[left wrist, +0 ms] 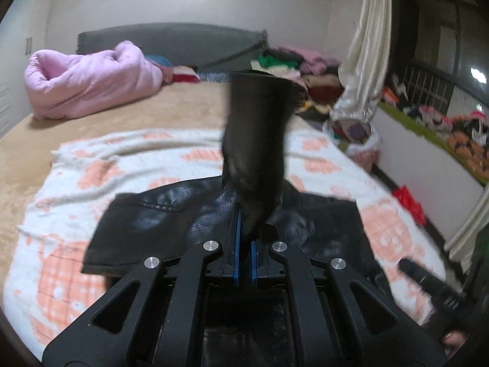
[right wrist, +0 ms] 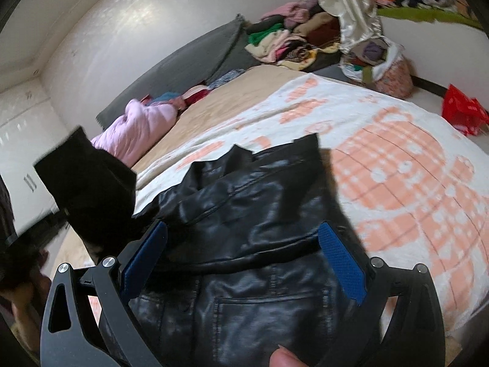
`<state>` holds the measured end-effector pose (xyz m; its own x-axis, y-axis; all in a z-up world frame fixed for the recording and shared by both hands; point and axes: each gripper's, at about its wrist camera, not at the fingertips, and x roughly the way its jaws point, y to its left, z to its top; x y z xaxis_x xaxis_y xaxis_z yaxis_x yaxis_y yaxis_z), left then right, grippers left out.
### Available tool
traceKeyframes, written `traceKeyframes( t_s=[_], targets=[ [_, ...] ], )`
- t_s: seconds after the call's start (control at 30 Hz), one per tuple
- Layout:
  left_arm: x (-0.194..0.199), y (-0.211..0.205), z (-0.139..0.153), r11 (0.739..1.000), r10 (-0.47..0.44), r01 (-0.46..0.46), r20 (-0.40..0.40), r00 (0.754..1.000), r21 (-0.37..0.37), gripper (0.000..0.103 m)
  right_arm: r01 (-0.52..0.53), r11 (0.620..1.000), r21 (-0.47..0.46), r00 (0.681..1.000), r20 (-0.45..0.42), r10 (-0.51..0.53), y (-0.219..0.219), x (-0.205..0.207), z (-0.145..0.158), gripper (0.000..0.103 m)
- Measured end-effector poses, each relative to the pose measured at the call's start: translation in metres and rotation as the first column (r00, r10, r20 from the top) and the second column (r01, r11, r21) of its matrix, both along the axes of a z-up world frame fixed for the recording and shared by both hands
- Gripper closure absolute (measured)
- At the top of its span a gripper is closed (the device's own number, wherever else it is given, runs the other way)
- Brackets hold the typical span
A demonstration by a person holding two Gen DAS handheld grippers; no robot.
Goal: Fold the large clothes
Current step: 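Fold the held sleeve across the jacket front with the left tool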
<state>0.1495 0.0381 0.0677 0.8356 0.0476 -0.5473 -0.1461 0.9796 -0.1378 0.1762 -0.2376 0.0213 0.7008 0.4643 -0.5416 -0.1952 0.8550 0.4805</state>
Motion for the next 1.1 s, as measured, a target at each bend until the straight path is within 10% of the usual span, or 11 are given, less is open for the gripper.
traceKeyframes(
  t_s=[0.37,0.77,0.9,1.1],
  targets=[
    [0.019,-0.037,-0.069,0.989,-0.091,0.109,-0.169,0.981,0.100,0.100,0.053,0.995,0.083,0.997,-0.054,-0.049,-0.033,0.003,-0.011,0.004],
    [0.006,-0.057,-0.119,0.959,-0.108,0.174,-0.276,0.955,0.226,0.093,-0.166,0.966,0.196,0.970,-0.143,0.196,0.020,0.019,-0.034,0.005],
    [-0.003,-0.059,-0.120,0.952,-0.118,0.189,-0.284,0.952,0.239,0.038,-0.222,0.946,0.238,0.948,-0.175,0.266,0.040,0.031,-0.041,0.021],
    [-0.022,-0.054,-0.113,0.957,-0.151,0.209,-0.269,0.951,0.200,0.034,-0.241,0.929,0.280,0.920,-0.240,0.311,0.060,0.049,-0.054,0.029]
  ],
)
